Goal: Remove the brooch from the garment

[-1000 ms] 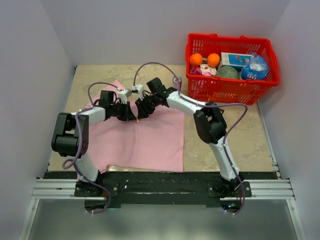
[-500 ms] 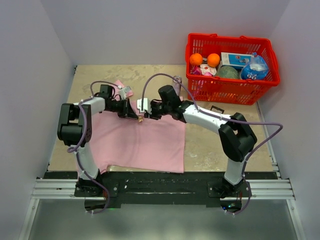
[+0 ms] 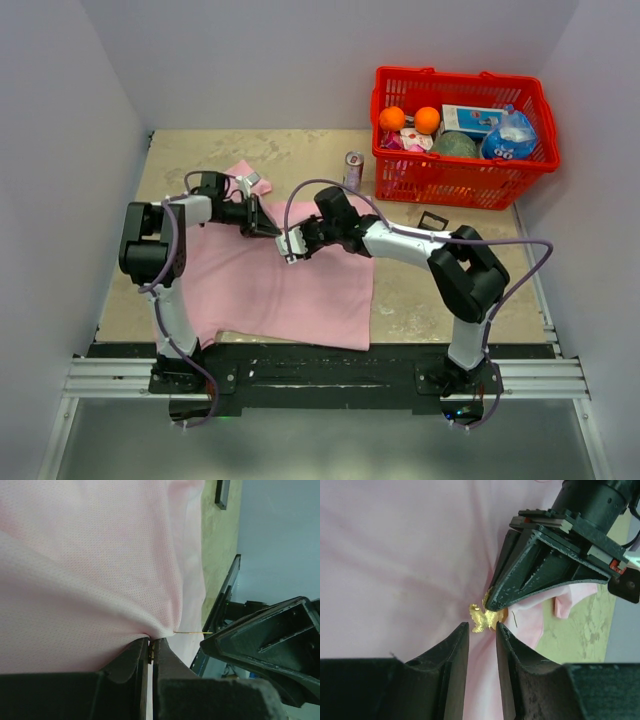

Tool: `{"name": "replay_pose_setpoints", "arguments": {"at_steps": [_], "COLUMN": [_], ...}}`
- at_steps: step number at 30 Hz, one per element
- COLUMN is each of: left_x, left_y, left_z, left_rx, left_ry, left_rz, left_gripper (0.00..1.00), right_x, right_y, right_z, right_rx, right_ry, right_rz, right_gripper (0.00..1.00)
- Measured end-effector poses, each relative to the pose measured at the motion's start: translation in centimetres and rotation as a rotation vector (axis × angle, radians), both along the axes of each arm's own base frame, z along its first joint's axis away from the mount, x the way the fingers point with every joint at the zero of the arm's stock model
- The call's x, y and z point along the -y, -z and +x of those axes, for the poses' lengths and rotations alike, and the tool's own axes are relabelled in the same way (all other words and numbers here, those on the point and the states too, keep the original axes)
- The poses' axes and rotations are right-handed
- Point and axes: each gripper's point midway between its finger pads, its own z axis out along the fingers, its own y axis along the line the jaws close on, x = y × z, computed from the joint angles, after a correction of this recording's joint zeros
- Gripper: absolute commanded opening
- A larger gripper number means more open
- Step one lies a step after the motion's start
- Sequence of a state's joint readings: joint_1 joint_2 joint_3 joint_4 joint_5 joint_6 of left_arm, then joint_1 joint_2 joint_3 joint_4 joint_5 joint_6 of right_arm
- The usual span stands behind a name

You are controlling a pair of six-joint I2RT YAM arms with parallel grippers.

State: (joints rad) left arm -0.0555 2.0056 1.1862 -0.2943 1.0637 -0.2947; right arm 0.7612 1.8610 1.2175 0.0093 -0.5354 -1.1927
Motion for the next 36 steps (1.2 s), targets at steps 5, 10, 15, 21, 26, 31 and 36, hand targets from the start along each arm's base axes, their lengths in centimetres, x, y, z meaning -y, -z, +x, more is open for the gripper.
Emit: {"name": "replay_pose_setpoints", "arguments": {"at_steps": [5, 10, 15, 21, 26, 31, 36], "left_x": [-0.3, -0.3, -0.1, 0.1, 0.2, -0.2, -0.4], "left_y": [-0.6, -0.7, -0.6, -0.7, -1.0, -0.9, -1.2], "left_z": [0.5, 0.1, -0.6, -1.0, -0.9, -0.6, -0.4], "left_rx": [-0.040, -0.083, -0.127, -0.167, -0.174, -0.197, -0.187], "left_ry": [-0.034, -0.055, -0.062, -0.073, -0.080, -0.127, -0.132], "left_rz": [-0.063, -0.108, -0.139, -0.172, -0.207, -0.230, -0.241], "left_gripper": [0.00, 0.00, 0.00, 0.00, 0.00, 0.08, 0.58], "right_x": [-0.7, -1.6, -1.5, -1.4, -1.7, -1.8, -1.8], "right_y": [-0.4, 0.0, 2.1, 2.7, 2.4, 2.7, 2.3], "right_z": [-0.2, 0.0, 0.0, 0.3, 1.1, 1.8, 2.4], "right_rx": [0.055, 0.111, 0.124, 0.153, 0.207, 0.238, 0.253], "right_ry": [-0.044, -0.058, -0.050, -0.030, 0.009, 0.044, 0.078], "right_rz": [0.007, 0.006, -0.026, -0.046, -0.041, -0.047, -0.039], "right_gripper": [0.36, 0.36, 0.34, 0.31, 0.23, 0.03, 0.00]}}
